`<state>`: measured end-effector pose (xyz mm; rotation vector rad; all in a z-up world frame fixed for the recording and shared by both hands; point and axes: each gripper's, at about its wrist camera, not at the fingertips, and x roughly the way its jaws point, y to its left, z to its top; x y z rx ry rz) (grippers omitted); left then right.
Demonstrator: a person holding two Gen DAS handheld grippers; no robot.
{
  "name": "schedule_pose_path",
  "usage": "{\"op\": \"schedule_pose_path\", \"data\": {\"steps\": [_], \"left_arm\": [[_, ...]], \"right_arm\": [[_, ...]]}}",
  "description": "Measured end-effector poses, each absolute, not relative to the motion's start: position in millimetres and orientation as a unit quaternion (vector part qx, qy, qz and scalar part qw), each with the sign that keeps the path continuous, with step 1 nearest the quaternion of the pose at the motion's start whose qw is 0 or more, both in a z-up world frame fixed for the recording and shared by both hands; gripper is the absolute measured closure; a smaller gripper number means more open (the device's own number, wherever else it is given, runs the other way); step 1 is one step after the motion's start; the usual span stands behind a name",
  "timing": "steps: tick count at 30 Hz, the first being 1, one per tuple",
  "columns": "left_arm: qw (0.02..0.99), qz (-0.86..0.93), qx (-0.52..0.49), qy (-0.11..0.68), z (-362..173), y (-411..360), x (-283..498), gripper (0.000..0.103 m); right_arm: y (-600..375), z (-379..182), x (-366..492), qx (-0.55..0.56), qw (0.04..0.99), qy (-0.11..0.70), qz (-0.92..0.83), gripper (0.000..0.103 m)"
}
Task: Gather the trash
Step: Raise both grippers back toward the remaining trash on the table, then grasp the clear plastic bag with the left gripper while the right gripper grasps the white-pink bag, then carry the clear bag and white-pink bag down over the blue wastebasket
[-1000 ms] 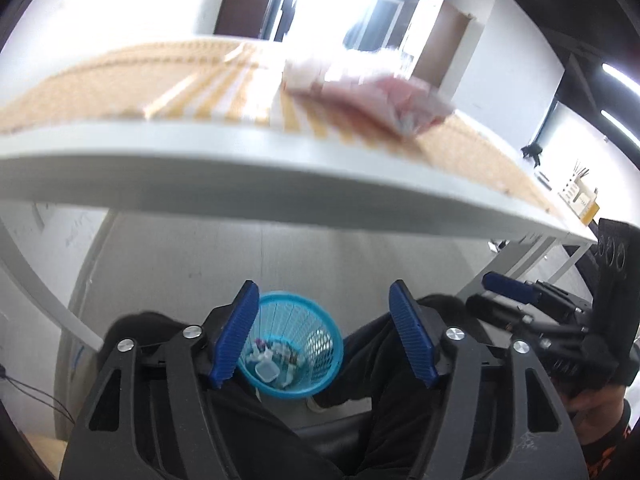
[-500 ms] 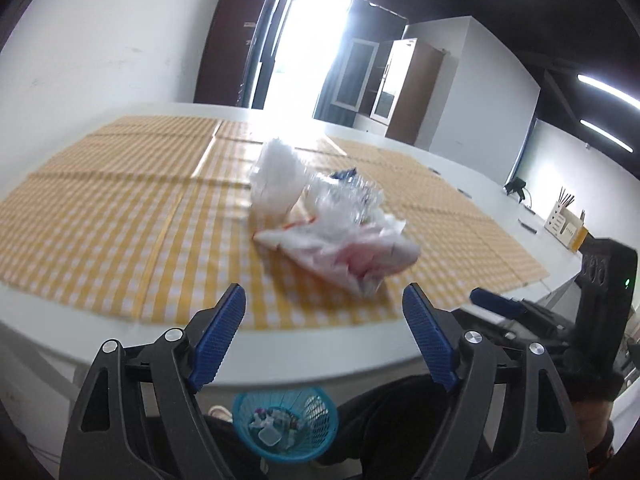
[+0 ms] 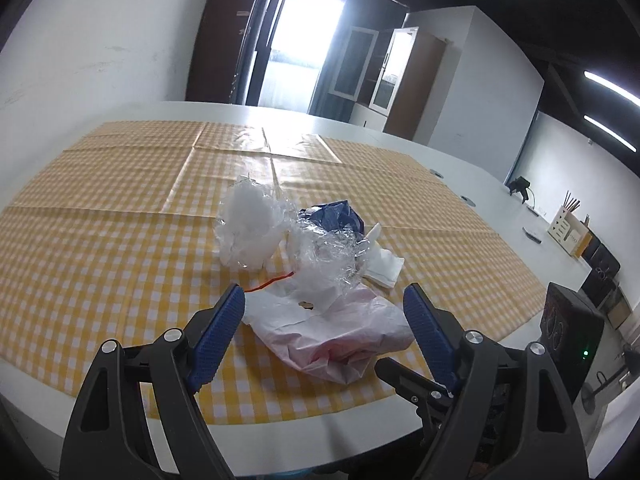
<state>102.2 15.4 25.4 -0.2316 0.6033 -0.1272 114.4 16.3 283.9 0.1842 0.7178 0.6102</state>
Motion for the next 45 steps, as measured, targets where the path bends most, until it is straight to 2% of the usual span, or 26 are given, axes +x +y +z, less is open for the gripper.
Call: {"op": "schedule_pose_path", "data": {"steps": [5, 10, 14, 15, 17, 18, 21, 22, 25, 35, 45], "left_arm": [[0.934, -0.058, -0.101, 0.338, 15, 7, 145, 0.023], [0.922, -0.060, -0.075, 0.374, -1, -6, 185, 0.025], [0.913, -0.072, -0.063, 0.396, -10, -17, 203, 0.028], [0.913, -0.073, -0.059, 0.398, -11, -20, 205, 0.030], [0.911, -0.066, -0.047, 0.404, -14, -24, 211, 0.041], [0.910, -0.064, -0.044, 0.408, -15, -25, 213, 0.055], [0.912, -0.067, -0.050, 0.401, -15, -24, 211, 0.065], [0.915, -0.068, -0.052, 0.394, -12, -23, 208, 0.070], [0.927, -0.072, -0.070, 0.362, 3, -15, 194, 0.074], [0.950, -0.086, -0.119, 0.275, 45, 13, 119, 0.076], [0.951, -0.072, -0.144, 0.266, 41, 32, 81, 0.076]], "right_arm": [[19, 281, 124, 0.093, 0.875, 0.352, 0.317, 0.043], [16, 275, 131, 0.101, 0.869, 0.363, 0.321, 0.062], [12, 274, 134, 0.105, 0.866, 0.365, 0.324, 0.068], [12, 274, 134, 0.106, 0.866, 0.365, 0.326, 0.071], [11, 274, 134, 0.103, 0.867, 0.363, 0.326, 0.074], [10, 275, 133, 0.102, 0.867, 0.362, 0.327, 0.076], [10, 276, 131, 0.092, 0.869, 0.359, 0.329, 0.083], [11, 276, 130, 0.089, 0.869, 0.359, 0.329, 0.084], [10, 278, 127, 0.084, 0.872, 0.356, 0.324, 0.087], [0, 297, 104, 0.072, 0.885, 0.333, 0.317, 0.090], [-12, 317, 72, 0.039, 0.908, 0.306, 0.282, 0.090]]}}
